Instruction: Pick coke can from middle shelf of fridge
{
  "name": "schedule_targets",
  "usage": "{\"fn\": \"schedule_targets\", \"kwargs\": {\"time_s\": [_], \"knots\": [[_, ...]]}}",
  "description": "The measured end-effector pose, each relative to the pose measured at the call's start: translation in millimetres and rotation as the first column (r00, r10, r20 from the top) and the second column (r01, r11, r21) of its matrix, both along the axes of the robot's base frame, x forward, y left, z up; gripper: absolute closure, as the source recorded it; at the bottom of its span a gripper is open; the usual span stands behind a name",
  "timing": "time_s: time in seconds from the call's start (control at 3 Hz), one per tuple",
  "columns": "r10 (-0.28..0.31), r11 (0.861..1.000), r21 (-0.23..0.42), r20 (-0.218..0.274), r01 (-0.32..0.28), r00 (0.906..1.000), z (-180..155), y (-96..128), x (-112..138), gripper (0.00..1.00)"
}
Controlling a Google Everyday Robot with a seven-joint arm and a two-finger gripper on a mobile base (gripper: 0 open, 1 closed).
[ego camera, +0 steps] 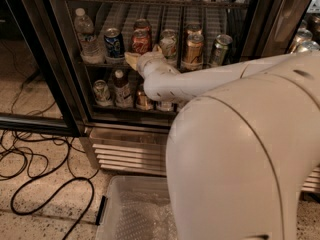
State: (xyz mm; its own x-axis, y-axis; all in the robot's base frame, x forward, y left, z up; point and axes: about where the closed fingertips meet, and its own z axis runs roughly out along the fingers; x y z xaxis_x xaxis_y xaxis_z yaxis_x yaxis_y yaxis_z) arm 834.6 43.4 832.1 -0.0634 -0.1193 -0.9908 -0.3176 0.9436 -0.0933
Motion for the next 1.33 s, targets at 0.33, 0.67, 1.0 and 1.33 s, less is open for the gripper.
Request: {"fn": "schedule_targets", "kwargs": {"time_s": [0.33,0.67,1.0,1.33], "knots": [[0.004,1.000,0.006,-0.007,-0.004,1.0000,-2.4,4.7,7.8,0.27],[-0.004,1.000,0.005,-0.006,0.004,1.0000,-1.3,2.3,18.0,0.29],[-0.016,1.000,0.002,0.003,0.016,0.9999,2.2,-2.4,30.8,0.29],[-0.029,1.000,-0.001,0.008,0.029,0.9996,4.3,-7.6,41.0,0.29]]}}
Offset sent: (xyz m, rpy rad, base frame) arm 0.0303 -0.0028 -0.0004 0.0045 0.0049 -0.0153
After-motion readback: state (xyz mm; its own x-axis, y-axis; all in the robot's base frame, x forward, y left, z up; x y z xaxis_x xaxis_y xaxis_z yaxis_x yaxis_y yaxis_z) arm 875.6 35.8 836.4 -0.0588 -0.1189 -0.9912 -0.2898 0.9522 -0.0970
